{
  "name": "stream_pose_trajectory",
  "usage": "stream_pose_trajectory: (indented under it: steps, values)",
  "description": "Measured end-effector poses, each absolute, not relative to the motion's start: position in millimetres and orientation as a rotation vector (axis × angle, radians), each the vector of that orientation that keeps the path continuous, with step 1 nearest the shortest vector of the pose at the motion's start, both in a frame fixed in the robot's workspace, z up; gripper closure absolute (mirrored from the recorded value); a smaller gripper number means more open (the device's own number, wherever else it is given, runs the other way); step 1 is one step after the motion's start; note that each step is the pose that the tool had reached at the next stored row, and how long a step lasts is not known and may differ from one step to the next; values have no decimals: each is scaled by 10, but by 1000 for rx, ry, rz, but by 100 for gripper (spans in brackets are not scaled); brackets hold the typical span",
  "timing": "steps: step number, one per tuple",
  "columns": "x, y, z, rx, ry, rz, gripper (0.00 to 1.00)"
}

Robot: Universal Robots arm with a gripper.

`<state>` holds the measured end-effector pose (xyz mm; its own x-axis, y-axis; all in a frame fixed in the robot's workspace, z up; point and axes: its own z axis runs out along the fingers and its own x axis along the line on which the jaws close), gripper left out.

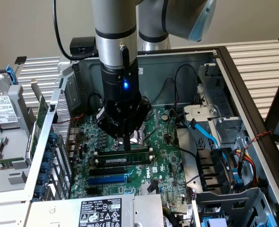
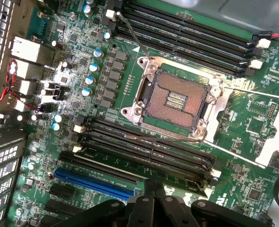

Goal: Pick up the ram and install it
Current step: 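Press down the ram until it locks into place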

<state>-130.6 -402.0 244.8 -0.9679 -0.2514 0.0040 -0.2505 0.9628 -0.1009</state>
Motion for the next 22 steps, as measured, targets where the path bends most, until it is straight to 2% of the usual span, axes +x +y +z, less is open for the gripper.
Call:
stream_pose_trajectory:
  steps: [22]
  values:
    - [-1252,-4021,2448,-251,3119,-157,90]
